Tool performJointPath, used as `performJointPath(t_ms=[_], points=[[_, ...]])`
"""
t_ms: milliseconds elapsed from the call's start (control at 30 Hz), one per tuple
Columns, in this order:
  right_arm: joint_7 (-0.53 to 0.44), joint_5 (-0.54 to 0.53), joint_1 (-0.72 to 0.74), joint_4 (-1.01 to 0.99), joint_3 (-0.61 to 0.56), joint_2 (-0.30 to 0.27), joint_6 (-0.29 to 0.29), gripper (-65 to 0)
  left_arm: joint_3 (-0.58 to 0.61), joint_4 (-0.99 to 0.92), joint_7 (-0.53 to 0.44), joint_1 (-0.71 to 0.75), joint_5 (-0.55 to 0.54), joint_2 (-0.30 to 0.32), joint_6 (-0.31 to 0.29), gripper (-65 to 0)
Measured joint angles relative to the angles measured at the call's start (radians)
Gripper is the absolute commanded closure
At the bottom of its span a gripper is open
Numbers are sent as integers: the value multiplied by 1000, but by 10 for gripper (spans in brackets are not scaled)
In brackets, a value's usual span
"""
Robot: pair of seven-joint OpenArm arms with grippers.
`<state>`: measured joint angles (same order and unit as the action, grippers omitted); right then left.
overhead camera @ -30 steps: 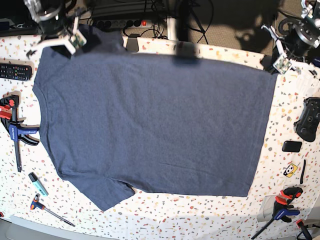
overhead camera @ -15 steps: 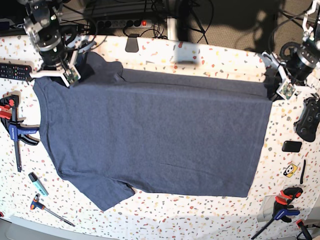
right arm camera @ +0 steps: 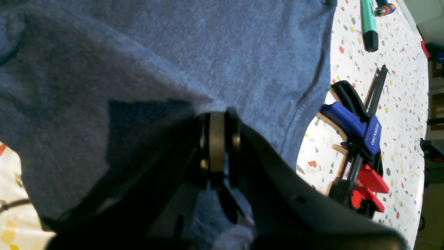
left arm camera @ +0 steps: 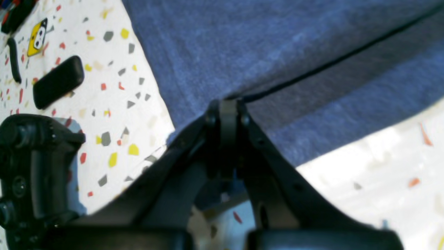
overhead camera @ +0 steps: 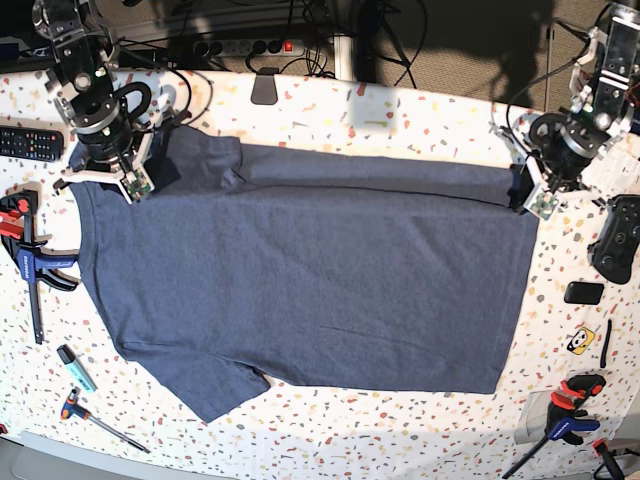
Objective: Fold the T-shirt properly
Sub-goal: 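Regrasp the shirt's shoulder edge with both grippers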
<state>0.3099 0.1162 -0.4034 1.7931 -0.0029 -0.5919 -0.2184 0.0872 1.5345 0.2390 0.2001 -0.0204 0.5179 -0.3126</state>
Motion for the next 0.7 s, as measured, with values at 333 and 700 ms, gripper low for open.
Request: performJointPath(t_ms=[333, 700], points=[[-6, 4, 140, -105, -132, 0, -3, 0, 0, -12, -1, -26, 27, -22, 3, 0], [33, 10, 226, -176, -215, -1, -3, 0, 0, -12, -1, -41, 27, -22, 2, 0]])
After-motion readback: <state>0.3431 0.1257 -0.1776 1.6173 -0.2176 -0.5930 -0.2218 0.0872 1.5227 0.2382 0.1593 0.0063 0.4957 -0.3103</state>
